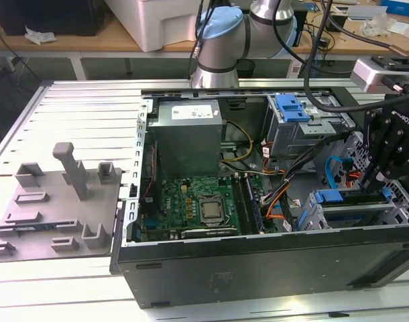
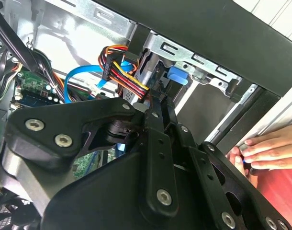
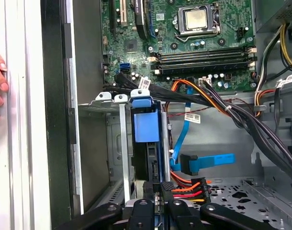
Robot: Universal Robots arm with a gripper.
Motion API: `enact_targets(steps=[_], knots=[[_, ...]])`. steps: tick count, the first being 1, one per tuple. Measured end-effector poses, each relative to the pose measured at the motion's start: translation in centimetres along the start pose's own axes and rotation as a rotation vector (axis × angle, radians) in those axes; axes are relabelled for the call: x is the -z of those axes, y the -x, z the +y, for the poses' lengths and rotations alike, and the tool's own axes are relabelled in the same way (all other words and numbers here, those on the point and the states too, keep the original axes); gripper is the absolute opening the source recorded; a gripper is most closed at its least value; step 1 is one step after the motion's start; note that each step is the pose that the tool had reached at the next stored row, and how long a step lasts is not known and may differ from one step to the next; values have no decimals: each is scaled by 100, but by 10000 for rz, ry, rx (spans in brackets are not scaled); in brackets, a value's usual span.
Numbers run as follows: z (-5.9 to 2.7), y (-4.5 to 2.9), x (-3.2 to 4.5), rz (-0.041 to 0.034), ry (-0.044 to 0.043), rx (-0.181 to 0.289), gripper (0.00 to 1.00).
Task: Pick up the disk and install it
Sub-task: 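Insert the first disk wire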
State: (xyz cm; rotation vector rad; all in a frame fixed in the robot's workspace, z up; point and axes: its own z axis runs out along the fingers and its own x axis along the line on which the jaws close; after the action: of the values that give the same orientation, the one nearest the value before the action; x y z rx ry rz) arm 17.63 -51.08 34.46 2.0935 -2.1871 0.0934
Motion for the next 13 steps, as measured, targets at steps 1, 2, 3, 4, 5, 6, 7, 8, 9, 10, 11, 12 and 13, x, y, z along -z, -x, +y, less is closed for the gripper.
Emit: enact_targets(steps=[1,2,3,4,5,6,7,8,9,10,11,12,13], knots=[[1,-2,-1,-1,0,0,18],[0,-3,-1,-1,1,-1,18],[0,-5,-1,0,0,-1,18],[0,-5,-1,0,1,-1,18],[0,-5,-1,0,0,-1,18],[0,-5,-1,0,0,-1,18],[0,-6,-1,0,0,-1,18],[0,-6,-1,0,0,-1,18],[0,-6,-1,-1,0,-1,18],[0,-6,-1,0,0,-1,18],[0,-6,-1,0,0,-1,18],[0,-6,-1,-1,0,-1,18],[0,-6,-1,-1,0,-1,18]])
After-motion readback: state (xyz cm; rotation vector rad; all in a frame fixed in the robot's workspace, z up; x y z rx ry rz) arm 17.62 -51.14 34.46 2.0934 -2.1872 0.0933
